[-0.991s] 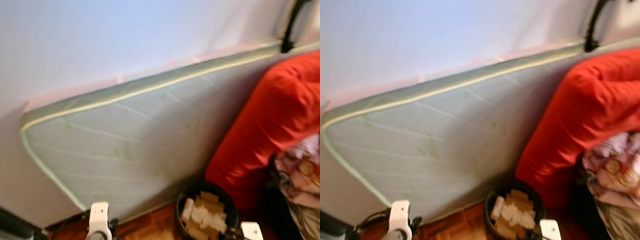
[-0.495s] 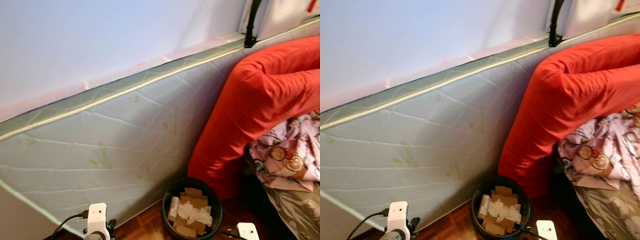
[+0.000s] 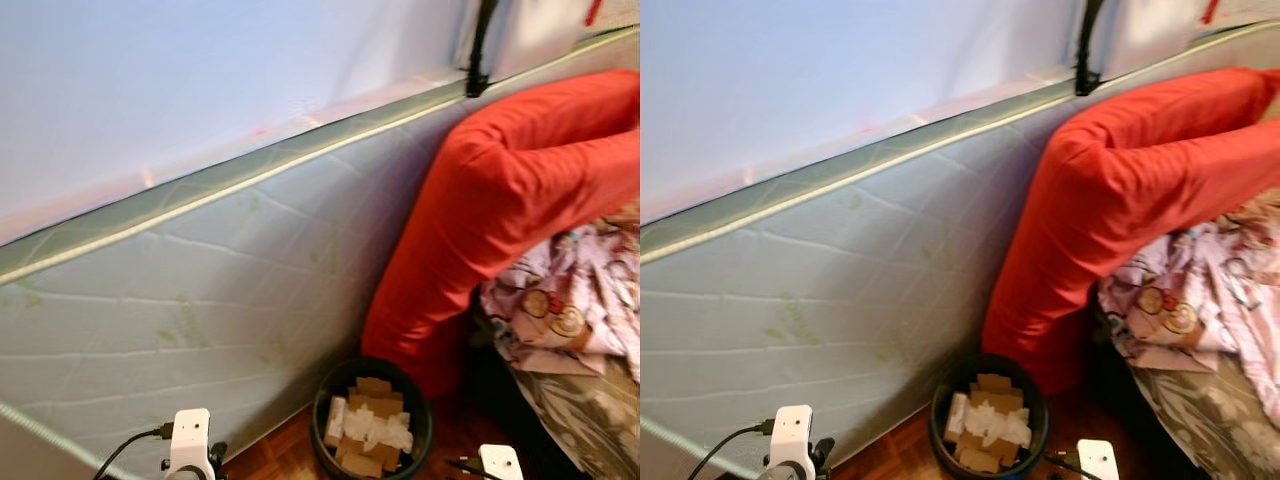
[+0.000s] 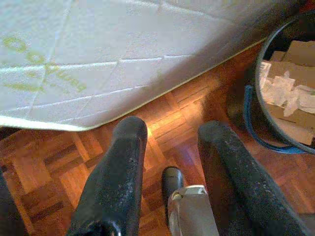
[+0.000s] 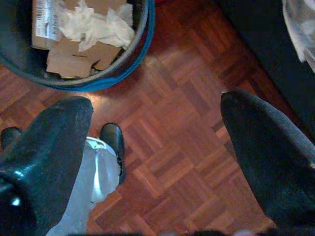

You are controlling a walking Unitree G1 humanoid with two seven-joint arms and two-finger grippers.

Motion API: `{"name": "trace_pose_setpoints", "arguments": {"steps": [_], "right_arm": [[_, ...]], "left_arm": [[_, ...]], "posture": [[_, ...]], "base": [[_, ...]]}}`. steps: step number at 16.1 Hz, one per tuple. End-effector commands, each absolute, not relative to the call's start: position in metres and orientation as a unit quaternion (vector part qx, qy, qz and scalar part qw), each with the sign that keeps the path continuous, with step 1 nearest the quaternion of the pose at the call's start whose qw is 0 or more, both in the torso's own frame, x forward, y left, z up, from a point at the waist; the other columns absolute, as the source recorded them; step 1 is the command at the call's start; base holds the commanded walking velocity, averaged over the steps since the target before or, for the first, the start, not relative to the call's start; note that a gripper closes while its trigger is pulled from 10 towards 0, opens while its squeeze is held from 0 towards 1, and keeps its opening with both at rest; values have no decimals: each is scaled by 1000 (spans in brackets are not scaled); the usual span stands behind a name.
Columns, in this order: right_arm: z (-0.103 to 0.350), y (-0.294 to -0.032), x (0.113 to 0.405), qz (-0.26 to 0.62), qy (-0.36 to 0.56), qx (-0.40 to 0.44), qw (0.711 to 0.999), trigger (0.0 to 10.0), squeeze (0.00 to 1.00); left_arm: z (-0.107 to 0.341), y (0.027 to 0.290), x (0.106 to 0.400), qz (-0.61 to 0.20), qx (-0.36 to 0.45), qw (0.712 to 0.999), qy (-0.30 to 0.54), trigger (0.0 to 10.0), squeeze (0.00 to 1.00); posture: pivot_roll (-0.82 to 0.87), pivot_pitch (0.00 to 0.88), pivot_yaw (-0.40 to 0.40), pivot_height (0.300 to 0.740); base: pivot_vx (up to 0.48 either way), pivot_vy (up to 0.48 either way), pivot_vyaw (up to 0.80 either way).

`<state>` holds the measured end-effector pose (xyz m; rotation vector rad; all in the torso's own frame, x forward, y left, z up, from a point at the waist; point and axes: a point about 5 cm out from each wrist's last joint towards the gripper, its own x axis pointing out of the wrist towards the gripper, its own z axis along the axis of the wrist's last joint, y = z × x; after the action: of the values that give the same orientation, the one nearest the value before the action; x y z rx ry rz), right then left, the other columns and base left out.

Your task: Clean up the room

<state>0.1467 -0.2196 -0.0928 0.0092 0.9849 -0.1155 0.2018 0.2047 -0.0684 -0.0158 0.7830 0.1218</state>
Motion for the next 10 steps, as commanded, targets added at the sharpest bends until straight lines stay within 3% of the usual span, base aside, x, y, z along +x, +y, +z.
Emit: {"name": "trace_pose_setpoints", "arguments": {"steps": [1, 5, 8, 10], "right_arm": [[-93, -221, 145, -66, 475, 11, 878, 10000, 0], [-93, -220, 146, -68, 473, 14, 878, 10000, 0], [-93, -220, 146, -68, 473, 15, 878, 10000, 0], [-93, -221, 146, -67, 474, 14, 878, 10000, 0]], "left_arm": [[-72, 206, 196, 66, -13, 918, 391, 10000, 0], [-71, 207, 197, 57, 0, 919, 391, 10000, 0], [-71, 206, 197, 60, -4, 919, 391, 10000, 0], [-72, 206, 196, 61, -7, 918, 392, 10000, 0]], "posture": [[-3, 0, 28, 740], [-3, 0, 33, 740], [1, 0, 30, 740], [1, 0, 28, 740]], "base": [[0, 0, -694], [0, 0, -697], [0, -381, -696], [0, 0, -694]]}}
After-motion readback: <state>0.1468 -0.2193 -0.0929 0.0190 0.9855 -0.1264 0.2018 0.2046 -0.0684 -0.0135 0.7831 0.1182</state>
